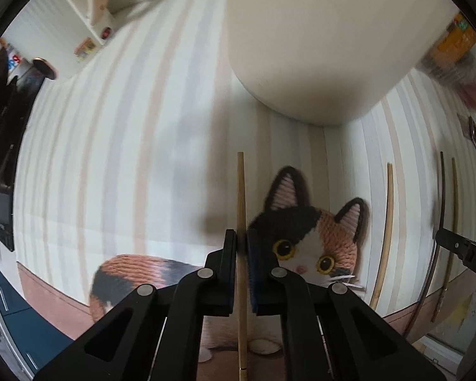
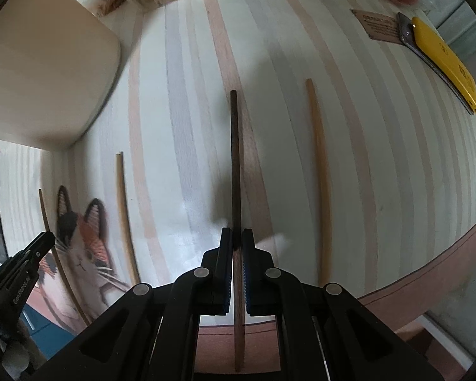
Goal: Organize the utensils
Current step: 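Grasp a dark chopstick with the right tool while the left tool grasps a wooden one, then lift both held chopsticks up over the beige holder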
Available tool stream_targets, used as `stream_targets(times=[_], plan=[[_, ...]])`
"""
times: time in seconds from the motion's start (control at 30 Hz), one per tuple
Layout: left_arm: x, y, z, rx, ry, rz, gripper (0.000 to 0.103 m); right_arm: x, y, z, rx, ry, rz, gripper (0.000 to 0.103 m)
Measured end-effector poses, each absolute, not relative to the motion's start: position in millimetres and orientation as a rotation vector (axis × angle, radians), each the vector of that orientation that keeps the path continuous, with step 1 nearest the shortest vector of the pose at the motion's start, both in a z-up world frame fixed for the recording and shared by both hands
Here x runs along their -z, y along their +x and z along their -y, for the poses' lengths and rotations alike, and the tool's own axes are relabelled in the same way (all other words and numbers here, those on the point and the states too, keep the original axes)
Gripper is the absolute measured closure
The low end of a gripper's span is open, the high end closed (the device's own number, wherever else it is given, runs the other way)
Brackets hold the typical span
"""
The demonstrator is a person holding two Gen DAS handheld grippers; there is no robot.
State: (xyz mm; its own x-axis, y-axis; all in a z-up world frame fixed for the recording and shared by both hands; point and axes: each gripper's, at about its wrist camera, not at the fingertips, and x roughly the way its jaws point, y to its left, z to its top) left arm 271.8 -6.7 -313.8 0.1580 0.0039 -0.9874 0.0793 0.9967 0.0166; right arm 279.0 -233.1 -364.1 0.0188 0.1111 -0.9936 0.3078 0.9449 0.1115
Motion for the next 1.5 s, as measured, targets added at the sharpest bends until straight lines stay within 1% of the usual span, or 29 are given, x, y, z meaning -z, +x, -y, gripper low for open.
stream_targets(times=[0.47,0.8,0.93,1.1,1.27,1.5], plan=[[202.6,262.1,-19.8,-0.044,0.033,-1.114,0.099,265.3,281.8,216.5,0.085,0.217,-1.258,0.097],[135.4,269.9,-36.5,-0.09,-0.016,-0.942,0.099,193.1,294.5,222.1,0.073,0.243,-1.042,0.098],[105.0,275.8,-39.1,-0.121,-0.013,-0.87,0.099,167.0,301.9,219.1,0.059,0.238,-0.993,0.098],[67.4,277.8,-37.7,-0.127,-0.038,-0.809,0.099,137.1,306.5,210.1,0.012,0.249,-0.977,0.098],[24.0,273.0,-41.0,-0.111,-0.102,-0.735,0.099,94.5,310.3,202.1,-0.046,0.252,-0.933,0.098],[-40.5,272.8,-42.2,-0.031,-0.2,-0.654,0.099,20.3,328.7,200.4,-0.102,0.253,-0.818,0.098]])
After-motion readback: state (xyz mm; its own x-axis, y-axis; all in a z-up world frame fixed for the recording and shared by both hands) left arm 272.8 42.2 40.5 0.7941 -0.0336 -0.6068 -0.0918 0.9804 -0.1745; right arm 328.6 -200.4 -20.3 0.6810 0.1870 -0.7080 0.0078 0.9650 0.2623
